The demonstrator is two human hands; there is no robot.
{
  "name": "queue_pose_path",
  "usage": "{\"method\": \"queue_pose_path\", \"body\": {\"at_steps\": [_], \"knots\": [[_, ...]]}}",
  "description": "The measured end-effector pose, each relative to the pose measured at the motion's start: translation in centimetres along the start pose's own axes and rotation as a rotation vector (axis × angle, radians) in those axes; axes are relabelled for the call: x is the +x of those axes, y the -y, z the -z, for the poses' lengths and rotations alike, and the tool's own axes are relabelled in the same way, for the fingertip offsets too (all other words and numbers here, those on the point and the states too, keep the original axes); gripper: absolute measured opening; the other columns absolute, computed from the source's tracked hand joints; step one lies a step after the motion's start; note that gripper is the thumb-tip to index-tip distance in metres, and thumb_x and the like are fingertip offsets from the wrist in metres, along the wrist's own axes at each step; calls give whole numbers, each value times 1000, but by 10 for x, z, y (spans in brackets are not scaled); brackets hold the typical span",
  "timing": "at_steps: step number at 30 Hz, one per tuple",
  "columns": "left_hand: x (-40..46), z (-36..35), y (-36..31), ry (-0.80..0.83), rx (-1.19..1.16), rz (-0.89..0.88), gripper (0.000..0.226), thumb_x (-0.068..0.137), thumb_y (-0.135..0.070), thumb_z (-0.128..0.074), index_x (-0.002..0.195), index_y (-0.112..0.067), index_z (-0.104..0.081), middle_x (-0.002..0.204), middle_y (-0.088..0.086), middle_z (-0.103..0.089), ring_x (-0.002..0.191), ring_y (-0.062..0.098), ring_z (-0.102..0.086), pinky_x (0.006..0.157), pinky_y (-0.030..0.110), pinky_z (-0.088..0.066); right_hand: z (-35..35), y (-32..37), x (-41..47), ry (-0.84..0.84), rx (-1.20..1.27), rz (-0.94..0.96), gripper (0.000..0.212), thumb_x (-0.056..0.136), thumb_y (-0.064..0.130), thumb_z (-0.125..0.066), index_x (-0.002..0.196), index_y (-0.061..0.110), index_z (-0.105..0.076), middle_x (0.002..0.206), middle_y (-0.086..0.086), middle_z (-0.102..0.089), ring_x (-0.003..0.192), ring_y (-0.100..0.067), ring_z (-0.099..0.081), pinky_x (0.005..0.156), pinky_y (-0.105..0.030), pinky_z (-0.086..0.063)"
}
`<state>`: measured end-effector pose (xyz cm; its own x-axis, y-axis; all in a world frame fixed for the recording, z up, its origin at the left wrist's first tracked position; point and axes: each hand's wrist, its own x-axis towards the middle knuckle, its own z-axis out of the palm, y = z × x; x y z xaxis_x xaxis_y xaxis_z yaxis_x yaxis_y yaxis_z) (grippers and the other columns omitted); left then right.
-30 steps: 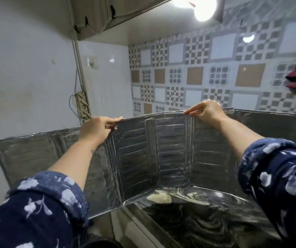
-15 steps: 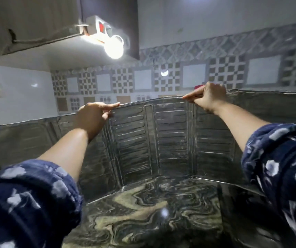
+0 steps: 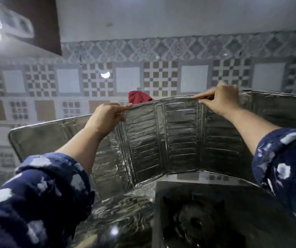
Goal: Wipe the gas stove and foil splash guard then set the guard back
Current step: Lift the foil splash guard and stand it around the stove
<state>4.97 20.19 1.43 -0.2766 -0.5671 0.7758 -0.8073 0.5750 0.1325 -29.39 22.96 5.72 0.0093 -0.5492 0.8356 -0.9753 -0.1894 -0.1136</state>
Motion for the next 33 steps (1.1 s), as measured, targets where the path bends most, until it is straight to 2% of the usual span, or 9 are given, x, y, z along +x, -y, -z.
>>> {"method": "queue_pose_path", "body": {"at_steps": [4,8,14,21,26,29,33], "knots": [[36,-56,-4,-46,-41,-91,41,84,-13,-68,123,-24,-63,93,2,-73,79,18,-65,80,35,-54,-21,-52,14,-10,-10,-7,26,78,35,-73,103,40,-68,96,-14,-69,90,-32,-58,86,-38,-39],[58,-108,-2,-45,-48,-119,41,85,-13,-67,125,-24,-62,92,2,-71,78,17,-62,75,30,-50,-53,-90,26,37,-12,-37,24,81,33,-70,105,35,-71,103,-16,-63,98,-33,-50,90,-37,-30],[63,-176,9,-2,41,-180,41,87,-14,-64,127,-24,-60,85,8,-69,77,31,-62,66,42,-50,-109,-127,12,101,6,-93,25,82,31,-69,107,32,-70,107,-16,-56,101,-33,-47,92,-36,-28],[33,-232,30,78,72,-145,41,83,-7,-66,122,-19,-65,91,11,-72,83,35,-65,70,40,-48,-177,-151,-23,234,73,-149,25,80,30,-71,104,34,-71,104,-10,-53,99,-27,-43,84,-32,-21],[12,-256,39,139,85,-91,43,85,-9,-65,126,-23,-62,96,11,-71,88,37,-64,71,41,-50,-207,-157,-49,290,119,-226,23,80,27,-71,102,34,-72,100,0,-38,106,-27,-41,98,-39,-22],[1,-269,36,154,102,-92,46,85,-11,-64,128,-26,-59,95,7,-71,86,35,-65,69,41,-52,-212,-161,-61,305,127,-252,23,80,26,-72,101,34,-73,104,0,-39,112,-26,-39,98,-37,-22],[1,-279,28,165,103,-81,44,86,-14,-63,128,-28,-59,95,5,-72,89,33,-66,73,39,-50,-210,-166,-75,357,78,-250,21,82,26,-70,100,36,-72,102,1,-44,109,-26,-42,97,-37,-26]]}}
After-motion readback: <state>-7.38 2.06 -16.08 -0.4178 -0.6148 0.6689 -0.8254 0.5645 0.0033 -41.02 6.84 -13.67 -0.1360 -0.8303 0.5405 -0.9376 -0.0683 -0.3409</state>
